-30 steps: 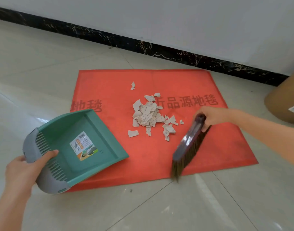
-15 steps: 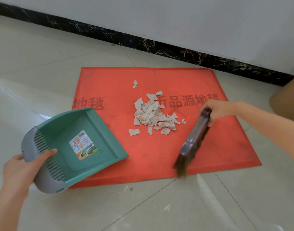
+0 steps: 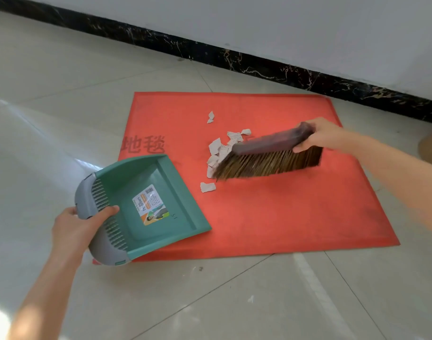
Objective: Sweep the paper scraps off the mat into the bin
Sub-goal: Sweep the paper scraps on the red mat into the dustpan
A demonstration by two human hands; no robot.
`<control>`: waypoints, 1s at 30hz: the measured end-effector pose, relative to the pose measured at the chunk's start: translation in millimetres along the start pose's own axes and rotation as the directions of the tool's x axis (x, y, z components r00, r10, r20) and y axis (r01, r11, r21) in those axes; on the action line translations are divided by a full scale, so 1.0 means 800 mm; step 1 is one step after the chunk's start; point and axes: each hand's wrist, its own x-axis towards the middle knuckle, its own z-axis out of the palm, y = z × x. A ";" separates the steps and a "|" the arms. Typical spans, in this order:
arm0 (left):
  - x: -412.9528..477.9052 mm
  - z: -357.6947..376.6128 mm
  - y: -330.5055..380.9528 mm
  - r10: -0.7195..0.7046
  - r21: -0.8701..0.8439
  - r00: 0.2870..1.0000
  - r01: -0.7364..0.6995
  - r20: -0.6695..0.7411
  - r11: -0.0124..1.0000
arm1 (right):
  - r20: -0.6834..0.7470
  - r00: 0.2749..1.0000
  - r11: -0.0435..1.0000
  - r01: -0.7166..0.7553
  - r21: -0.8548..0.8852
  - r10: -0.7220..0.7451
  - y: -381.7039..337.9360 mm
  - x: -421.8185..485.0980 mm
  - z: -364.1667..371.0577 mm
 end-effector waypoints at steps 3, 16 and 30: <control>0.000 0.005 0.000 0.016 0.027 1.000 -0.016 0.005 0.999 | -0.182 0.983 0.970 0.009 0.245 0.037 -0.007 -0.002 -0.030; 0.002 0.039 0.001 0.084 0.066 0.996 -0.083 -0.014 0.994 | -0.703 0.705 0.935 -0.304 -0.183 0.092 0.048 0.007 0.087; 0.005 0.043 -0.001 0.110 0.070 0.994 -0.109 -0.010 0.992 | -0.542 0.835 0.995 0.055 -0.083 -0.092 -0.033 0.030 0.178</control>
